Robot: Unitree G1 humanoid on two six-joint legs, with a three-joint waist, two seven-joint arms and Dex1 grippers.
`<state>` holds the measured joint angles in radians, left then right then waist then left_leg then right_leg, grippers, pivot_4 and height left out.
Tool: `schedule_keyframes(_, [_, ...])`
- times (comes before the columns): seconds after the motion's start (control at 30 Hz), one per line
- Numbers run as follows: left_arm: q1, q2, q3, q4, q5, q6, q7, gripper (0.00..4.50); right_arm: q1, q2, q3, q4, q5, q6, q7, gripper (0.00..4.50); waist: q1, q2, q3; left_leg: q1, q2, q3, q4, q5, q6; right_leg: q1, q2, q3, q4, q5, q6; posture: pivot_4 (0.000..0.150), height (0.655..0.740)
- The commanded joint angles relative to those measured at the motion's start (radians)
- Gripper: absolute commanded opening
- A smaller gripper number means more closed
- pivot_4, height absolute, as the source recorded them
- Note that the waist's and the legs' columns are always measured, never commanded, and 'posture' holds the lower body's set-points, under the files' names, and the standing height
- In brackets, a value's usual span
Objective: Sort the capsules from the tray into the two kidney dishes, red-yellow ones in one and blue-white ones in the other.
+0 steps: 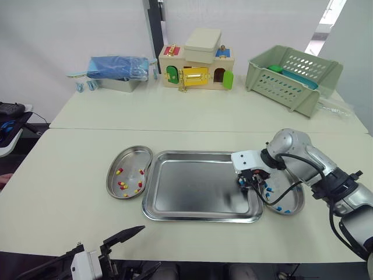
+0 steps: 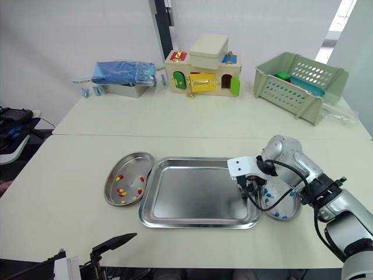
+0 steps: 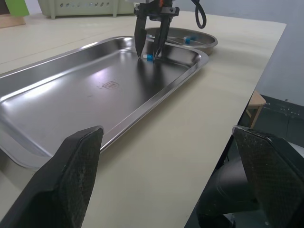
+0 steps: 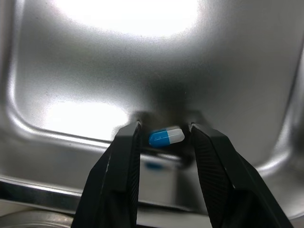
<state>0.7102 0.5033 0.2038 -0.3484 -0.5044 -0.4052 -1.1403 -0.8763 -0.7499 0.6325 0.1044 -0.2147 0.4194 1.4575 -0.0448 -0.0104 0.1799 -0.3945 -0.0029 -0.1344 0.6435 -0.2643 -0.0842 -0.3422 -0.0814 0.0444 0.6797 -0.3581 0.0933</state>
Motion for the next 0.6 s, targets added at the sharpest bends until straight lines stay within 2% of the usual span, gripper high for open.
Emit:
schedule_keyframes(0.03, [0.012, 0.007, 0.001, -0.026, -0.005, -0.011, 0.008, 4.5, 0.006, 0.004, -0.018, -0.016, -0.006, -0.009, 0.009, 1.82, 0.0, 0.0, 0.0, 0.0, 0.0, 0.0, 0.0, 0.0, 0.0, 0.0, 0.0, 0.0, 0.0, 0.0, 0.0, 0.15, 0.74])
schedule_keyframes(0.13, [0.006, 0.008, -0.002, -0.03, -0.003, -0.003, 0.017, 4.5, 0.006, 0.006, -0.017, -0.011, -0.009, -0.009, 0.008, 1.82, 0.0, 0.0, 0.0, 0.0, 0.0, 0.0, 0.0, 0.0, 0.0, 0.0, 0.0, 0.0, 0.0, 0.0, 0.0, 0.15, 0.74])
schedule_keyframes(0.23, [0.003, 0.011, -0.003, -0.033, -0.004, 0.001, 0.025, 4.5, 0.007, 0.008, -0.018, -0.013, -0.009, -0.006, 0.008, 1.28, 0.0, 0.0, 0.0, 0.0, 0.0, 0.0, 0.0, 0.0, 0.0, 0.0, 0.0, 0.0, 0.0, 0.0, 0.0, 0.15, 0.74])
schedule_keyframes(0.37, [0.002, 0.014, -0.003, -0.035, -0.004, 0.004, 0.03, 4.5, 0.006, 0.011, -0.019, -0.01, -0.012, -0.004, 0.004, 0.3, 0.0, 0.0, 0.0, 0.0, 0.0, 0.0, 0.0, 0.0, 0.0, 0.0, 0.0, 0.0, 0.0, 0.0, 0.0, 0.15, 0.74])
schedule_keyframes(0.43, [0.0, 0.015, -0.003, -0.037, -0.004, 0.008, 0.034, 4.5, 0.005, 0.012, -0.02, -0.009, -0.011, -0.003, 0.004, 0.04, 0.0, 0.0, 0.0, 0.0, 0.0, 0.0, 0.0, 0.0, 0.0, 0.0, 0.0, 0.0, 0.0, 0.0, 0.0, 0.15, 0.74])
schedule_keyframes(0.6, [-0.003, 0.02, -0.005, -0.041, -0.006, 0.014, 0.041, 4.5, 0.005, 0.015, -0.031, -0.02, 0.001, 0.003, 0.005, 0.04, 0.0, 0.0, 0.0, 0.0, 0.0, 0.0, 0.0, 0.0, 0.0, 0.0, 0.0, 0.0, 0.0, 0.0, 0.0, 0.15, 0.74])
